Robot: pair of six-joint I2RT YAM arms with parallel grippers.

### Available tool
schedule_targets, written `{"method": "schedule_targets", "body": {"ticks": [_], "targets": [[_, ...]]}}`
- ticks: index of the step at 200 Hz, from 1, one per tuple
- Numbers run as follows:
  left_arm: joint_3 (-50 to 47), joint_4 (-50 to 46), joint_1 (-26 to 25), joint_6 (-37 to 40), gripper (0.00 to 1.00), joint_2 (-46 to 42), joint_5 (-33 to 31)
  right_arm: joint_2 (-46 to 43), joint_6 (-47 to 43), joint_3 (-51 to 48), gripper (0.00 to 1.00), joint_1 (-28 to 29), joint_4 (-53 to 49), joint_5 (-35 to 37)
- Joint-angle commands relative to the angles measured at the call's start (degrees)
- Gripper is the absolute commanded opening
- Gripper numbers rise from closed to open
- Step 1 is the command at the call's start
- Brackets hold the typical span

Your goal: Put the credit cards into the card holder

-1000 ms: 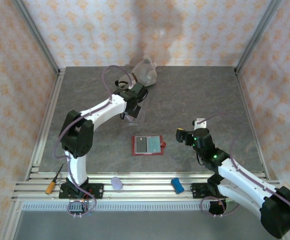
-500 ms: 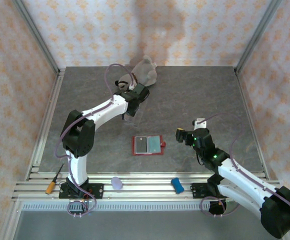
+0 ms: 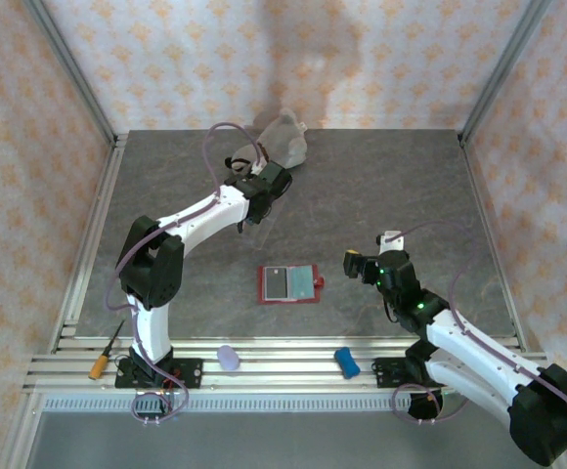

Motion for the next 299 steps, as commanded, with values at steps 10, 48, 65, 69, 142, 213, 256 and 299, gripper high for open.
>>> {"method": "schedule_targets", "body": {"ticks": [10, 48, 65, 69, 142, 213, 256, 299], "targets": [[0.9, -0.7, -0.3, 0.1, 0.21, -1.0, -0.1, -0.6, -0.5, -0.9, 0.99, -0.2, 1.1, 1.5], [1.2, -0.9, -0.3, 0.0, 0.11, 1.1, 0.5, -0.7, -0.4, -0.9, 0.99, -0.2, 1.1, 1.6], [1.8, -1.0, -0.3, 0.0, 0.05, 1.7, 0.9, -0.8, -0.4, -0.9, 0.99, -0.2, 1.0, 1.6], [2.1, -1.3, -0.3, -0.1, 0.03, 1.9, 1.1, -0.8, -0.3, -1.0, 0.99, -0.2, 1.0, 1.7], [5.0, -4.7, -0.3, -4.4, 0.0, 1.6, 11.4, -1.0, -0.1, -1.0, 0.99, -0.2, 0.8, 2.0], [3.3, -2.6, 2.5, -9.6, 0.0, -0.3, 23.9, 1.4, -1.8, 3.7, 0.99, -0.2, -2.0, -13.2], [2.5, -2.3, 2.9, -12.8, 0.0, -4.1, 21.5, 9.2, 7.4, 12.9, 0.99, -0.2, -7.4, -19.7], [-0.8, 1.0, 3.1, -11.1, 0.0, -5.0, 22.4, 15.7, 7.5, 19.1, 0.99, -0.3, -11.8, -22.8]]}}
